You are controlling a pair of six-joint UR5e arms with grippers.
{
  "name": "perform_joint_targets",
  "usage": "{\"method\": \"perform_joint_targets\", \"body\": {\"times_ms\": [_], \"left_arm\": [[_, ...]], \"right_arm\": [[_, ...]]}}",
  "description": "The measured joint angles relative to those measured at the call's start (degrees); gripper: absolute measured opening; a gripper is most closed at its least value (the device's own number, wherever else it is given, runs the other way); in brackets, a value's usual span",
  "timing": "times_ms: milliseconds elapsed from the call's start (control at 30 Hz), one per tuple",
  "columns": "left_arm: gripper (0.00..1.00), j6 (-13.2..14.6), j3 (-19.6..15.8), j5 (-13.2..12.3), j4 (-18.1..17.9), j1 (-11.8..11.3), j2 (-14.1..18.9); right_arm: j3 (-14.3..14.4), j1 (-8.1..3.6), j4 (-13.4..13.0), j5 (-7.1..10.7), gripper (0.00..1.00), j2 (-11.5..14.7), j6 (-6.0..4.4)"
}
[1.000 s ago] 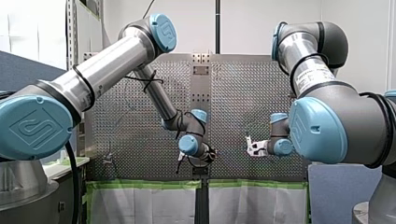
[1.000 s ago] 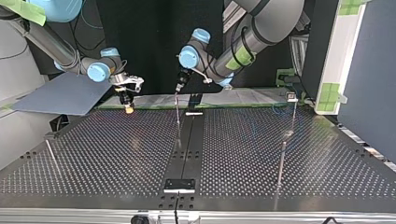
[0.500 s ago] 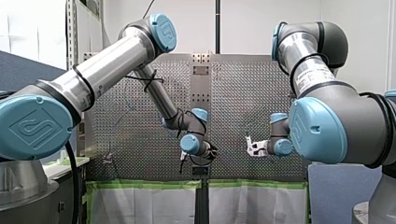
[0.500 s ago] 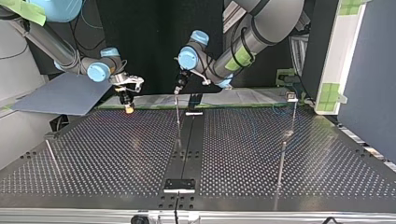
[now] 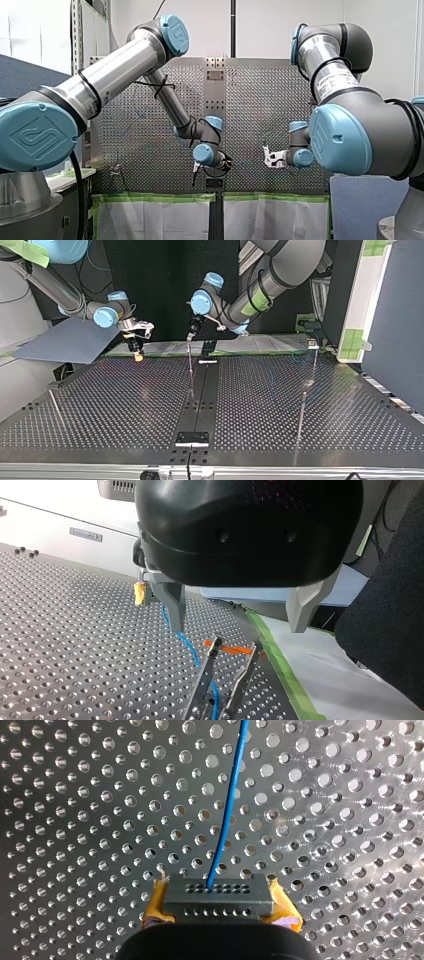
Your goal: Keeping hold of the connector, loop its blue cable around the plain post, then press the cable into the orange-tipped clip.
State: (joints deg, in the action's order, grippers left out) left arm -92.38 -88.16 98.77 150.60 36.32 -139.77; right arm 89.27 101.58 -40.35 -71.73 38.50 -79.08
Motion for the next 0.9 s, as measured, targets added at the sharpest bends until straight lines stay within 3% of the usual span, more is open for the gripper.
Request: {"method": "perform_joint_targets", "body": {"times_ms": [267,800,900], "left_arm": [[1.00,1.40,-2.54,0.93,1.20,0.49,1.78],[1.00,-3.07,-11.40,7.15,-7.24,1.53,10.55],[1.00,-4.27,-13.31,9.00,-9.15,2.64,12.47]], "right_arm": [[-0.01,0.00,0.16,0.05,0.00,-0.02,0.04],[0.00,0.06,0.21,0.08,0.00,-0.04,0.04],[-0.01,0.06,0.26,0.09,0.00,-0.04,0.04]]}}
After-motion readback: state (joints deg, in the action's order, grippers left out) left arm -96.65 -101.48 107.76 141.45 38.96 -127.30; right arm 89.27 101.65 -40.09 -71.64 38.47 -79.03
